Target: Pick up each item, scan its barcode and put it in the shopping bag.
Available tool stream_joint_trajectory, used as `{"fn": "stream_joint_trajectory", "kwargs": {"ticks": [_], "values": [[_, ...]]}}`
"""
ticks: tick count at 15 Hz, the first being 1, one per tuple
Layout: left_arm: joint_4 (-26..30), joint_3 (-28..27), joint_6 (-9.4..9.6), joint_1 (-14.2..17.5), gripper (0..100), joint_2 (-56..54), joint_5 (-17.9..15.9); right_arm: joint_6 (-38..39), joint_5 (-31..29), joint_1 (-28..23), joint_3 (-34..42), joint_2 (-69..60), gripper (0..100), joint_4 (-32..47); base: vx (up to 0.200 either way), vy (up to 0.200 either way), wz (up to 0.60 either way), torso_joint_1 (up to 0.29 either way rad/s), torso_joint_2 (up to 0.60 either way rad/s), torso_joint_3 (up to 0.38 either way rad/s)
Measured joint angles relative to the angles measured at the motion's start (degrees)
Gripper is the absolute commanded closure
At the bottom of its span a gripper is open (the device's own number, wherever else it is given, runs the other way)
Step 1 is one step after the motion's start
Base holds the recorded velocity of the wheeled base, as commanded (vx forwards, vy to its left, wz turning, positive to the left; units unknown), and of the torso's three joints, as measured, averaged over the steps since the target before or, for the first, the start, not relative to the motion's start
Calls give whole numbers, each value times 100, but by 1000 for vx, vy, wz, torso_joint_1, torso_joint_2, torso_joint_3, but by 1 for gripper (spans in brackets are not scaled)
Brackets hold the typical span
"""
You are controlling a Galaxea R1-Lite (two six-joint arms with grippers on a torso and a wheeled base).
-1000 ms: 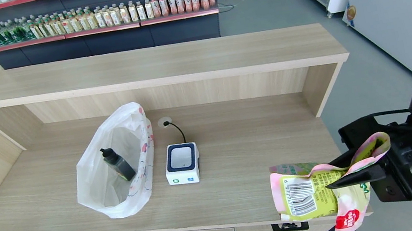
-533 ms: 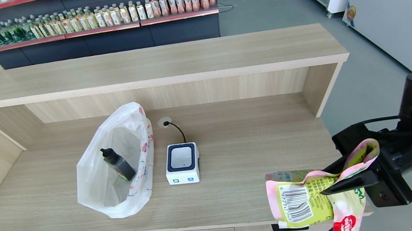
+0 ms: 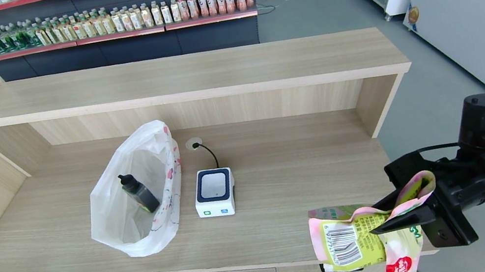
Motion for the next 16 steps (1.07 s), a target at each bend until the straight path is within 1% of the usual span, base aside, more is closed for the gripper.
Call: {"fn": "stream_joint_trajectory", "kwargs": {"ticks": [14, 15, 16], "values": [[2, 0, 0, 0, 0, 0, 0, -13, 2, 30, 15, 51, 100, 43, 0, 0, 0, 0, 0, 0], [2, 0, 0, 0, 0, 0, 0, -2, 6, 32, -2, 22, 100, 122, 0, 0, 0, 0, 0, 0], [2, 0, 0, 0, 0, 0, 0, 6, 6, 12, -49, -61, 100, 451, 0, 0, 0, 0, 0, 0]]}}
